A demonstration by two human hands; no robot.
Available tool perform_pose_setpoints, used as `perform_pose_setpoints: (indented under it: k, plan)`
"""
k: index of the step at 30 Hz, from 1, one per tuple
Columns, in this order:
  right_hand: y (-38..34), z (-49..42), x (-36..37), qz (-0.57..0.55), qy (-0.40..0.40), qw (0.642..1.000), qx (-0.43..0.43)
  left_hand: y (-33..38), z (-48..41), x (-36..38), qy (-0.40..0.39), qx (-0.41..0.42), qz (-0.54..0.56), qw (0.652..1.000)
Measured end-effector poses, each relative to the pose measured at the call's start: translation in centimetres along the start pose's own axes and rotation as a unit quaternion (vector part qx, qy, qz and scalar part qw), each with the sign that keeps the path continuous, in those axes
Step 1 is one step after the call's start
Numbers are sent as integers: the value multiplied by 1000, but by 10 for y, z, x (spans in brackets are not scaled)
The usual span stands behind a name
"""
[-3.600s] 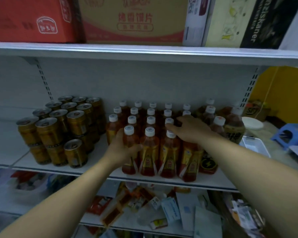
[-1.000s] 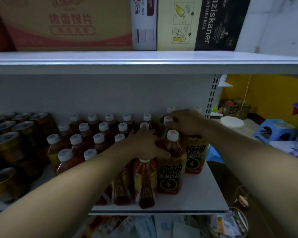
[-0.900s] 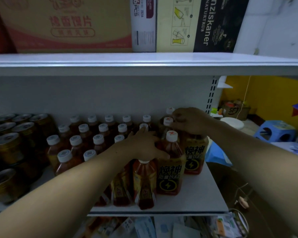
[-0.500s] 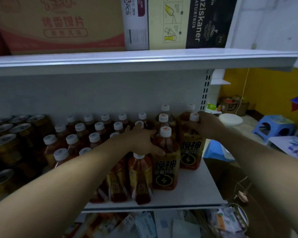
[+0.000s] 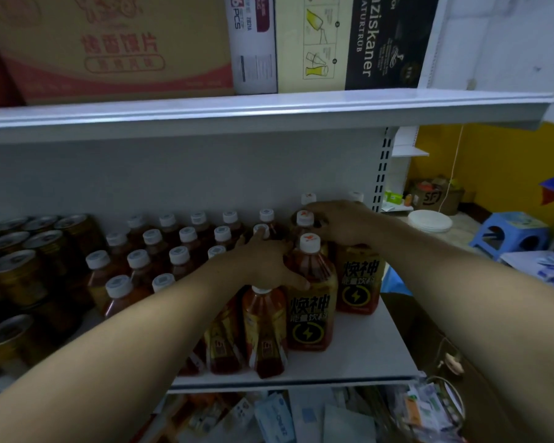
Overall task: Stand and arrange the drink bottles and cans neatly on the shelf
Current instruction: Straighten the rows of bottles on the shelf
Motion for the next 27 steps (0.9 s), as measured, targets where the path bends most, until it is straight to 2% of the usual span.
perform_pose_setpoints:
  k: [4, 11, 18, 23, 25, 27]
  plan:
    - [-2, -2, -1, -9, 55, 998, 10, 9, 1, -3, 23, 41, 57, 997]
    - [-7, -5, 0, -76, 65, 995, 14, 7, -2, -3, 21, 45, 124, 991]
    - [-1, 5, -16, -3, 73, 997, 7, 8, -2, -3, 8, 39, 102, 994]
    - [11, 13, -18, 32, 87, 996, 2, 13, -4, -1, -24, 39, 47, 998]
    - [39, 26, -25, -42, 123, 990, 60, 14, -4, -5, -18, 43, 44, 998]
    - [67, 39, -16, -175, 129, 969, 117, 15, -4, -9, -11, 45, 42, 998]
Point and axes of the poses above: each hand's wrist, its own z-axis away from the middle knuckle, its own x-axis out of the palm, y = z × x, the point moved 8 cm from there along -z, towards the middle knuckle, and after that the axes turned 3 degrees about z, right-handed, at the moved point
